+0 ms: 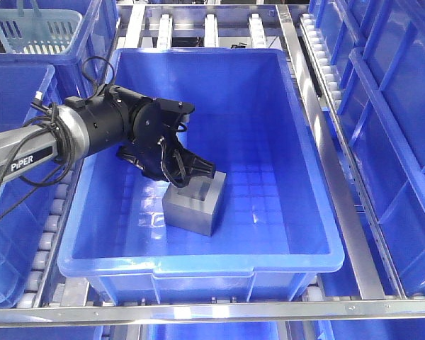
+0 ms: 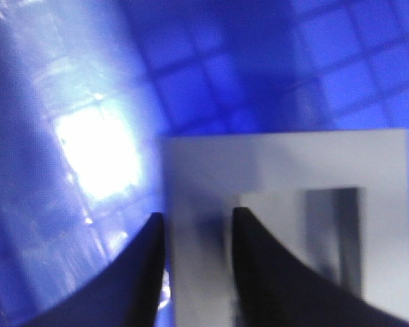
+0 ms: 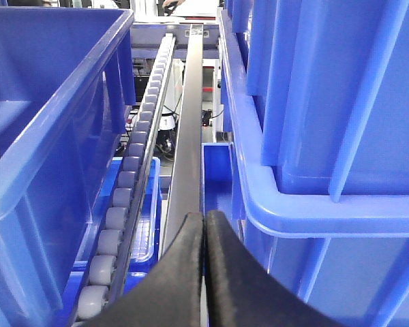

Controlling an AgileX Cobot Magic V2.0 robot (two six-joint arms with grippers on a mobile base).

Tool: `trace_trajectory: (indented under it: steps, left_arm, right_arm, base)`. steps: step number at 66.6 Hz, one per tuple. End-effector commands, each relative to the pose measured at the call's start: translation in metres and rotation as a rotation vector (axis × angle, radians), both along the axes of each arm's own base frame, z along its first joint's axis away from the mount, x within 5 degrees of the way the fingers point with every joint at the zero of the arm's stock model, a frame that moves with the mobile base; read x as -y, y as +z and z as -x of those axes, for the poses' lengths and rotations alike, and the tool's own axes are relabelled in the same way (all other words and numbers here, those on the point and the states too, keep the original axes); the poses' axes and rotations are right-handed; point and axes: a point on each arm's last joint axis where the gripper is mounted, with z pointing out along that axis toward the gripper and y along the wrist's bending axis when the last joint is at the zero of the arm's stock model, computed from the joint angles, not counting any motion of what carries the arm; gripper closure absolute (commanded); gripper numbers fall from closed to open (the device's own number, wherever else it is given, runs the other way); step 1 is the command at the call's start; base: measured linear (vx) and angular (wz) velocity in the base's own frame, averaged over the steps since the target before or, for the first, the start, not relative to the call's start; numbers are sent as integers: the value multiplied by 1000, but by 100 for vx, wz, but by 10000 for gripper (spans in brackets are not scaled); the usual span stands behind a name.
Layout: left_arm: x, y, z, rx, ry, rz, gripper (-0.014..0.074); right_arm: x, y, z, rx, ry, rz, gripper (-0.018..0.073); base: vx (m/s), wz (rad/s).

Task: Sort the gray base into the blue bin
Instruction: 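Lower the gray block into the blue bin with the left gripper, then open the left gripper and withdraw it from the bin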

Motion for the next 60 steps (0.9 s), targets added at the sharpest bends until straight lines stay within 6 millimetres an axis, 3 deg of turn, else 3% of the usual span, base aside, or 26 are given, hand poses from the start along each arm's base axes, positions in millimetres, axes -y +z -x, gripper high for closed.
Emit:
trace_trajectory:
  steps: [1,10,31,47,60]
  left_arm:
    - [0,44,-2,137,3,72,242]
    - [-1,61,-1,159,1,84,204]
    - [-15,102,24,176,-74,36,205]
    - [-31,109,54,201,-71,60,205]
    - [-54,113,96,306,-71,114,205]
  right_arm:
    - [-1,1,-2,52,7,13,568]
    - [-1,1,-2,52,7,13,568]
    - [-1,1,-2,52,7,13,568]
    - [-1,1,-2,52,7,13,568]
    - [-1,1,-2,52,7,13,568]
  base:
    - [0,0]
    - [0,0]
    - [0,0]
    - [0,0]
    - [0,0]
